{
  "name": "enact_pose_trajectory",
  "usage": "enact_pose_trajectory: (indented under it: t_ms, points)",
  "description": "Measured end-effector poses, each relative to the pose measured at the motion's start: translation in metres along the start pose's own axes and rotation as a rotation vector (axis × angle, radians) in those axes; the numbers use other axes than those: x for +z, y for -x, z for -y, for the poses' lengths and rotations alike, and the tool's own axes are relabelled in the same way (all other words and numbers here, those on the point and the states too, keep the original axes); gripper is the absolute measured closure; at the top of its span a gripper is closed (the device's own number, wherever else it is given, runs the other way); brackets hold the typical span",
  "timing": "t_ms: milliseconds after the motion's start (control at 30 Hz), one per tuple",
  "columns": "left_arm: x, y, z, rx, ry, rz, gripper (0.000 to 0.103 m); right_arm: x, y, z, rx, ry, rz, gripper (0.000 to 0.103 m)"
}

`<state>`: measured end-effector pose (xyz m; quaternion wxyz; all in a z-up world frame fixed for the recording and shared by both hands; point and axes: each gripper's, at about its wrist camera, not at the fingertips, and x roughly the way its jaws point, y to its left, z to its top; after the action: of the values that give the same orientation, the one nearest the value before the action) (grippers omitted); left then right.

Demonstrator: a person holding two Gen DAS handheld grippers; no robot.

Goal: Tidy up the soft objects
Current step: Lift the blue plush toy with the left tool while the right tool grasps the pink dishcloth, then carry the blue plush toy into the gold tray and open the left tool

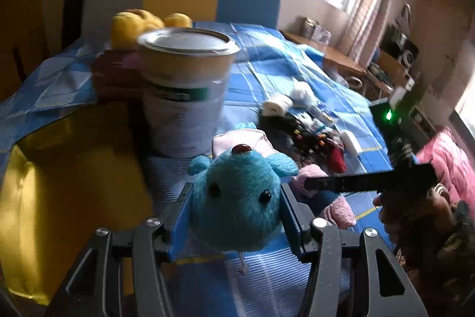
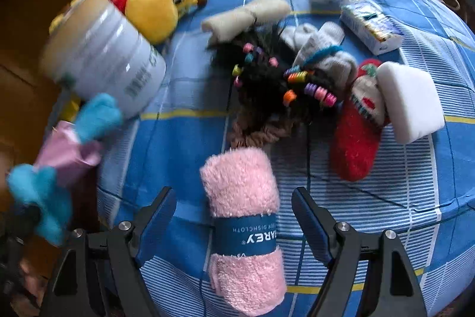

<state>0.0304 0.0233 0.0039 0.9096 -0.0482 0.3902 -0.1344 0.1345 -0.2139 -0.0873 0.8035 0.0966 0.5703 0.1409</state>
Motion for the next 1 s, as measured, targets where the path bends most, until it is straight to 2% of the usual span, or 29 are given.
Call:
enact_pose_trajectory:
  t_ms: [133,233,367,433,533,700,1000]
  points:
    - [-0.003,0.017,-0.024,0.036,0.052,0.027,0.047,-0.003,-0.011,-0.007,-0.057,0.046,-0.055,0.026]
    - [-0.004,0.026,-0.043,0.072,0.100,0.047,0.047,-0.005,-0.020,-0.011,-0.114,0.071,-0.084,0.036]
    - [-0.003,0.030,-0.075,0.154,0.175,0.061,0.046,-0.007,-0.025,-0.015,-0.149,0.083,-0.082,0.045]
    - [0.000,0.029,-0.097,0.202,0.232,0.058,0.046,-0.008,-0.028,-0.016,-0.151,0.084,-0.085,0.045]
    - [0.006,0.020,-0.125,0.258,0.284,0.041,0.046,-0.012,-0.029,-0.016,-0.161,0.093,-0.089,0.045]
    - [0.024,-0.007,-0.152,0.321,0.307,0.008,0.044,-0.015,-0.036,-0.019,-0.187,0.118,-0.091,0.044]
    - [0.051,-0.061,-0.173,0.350,0.288,-0.010,0.036,-0.016,-0.036,-0.022,-0.190,0.126,-0.090,0.044]
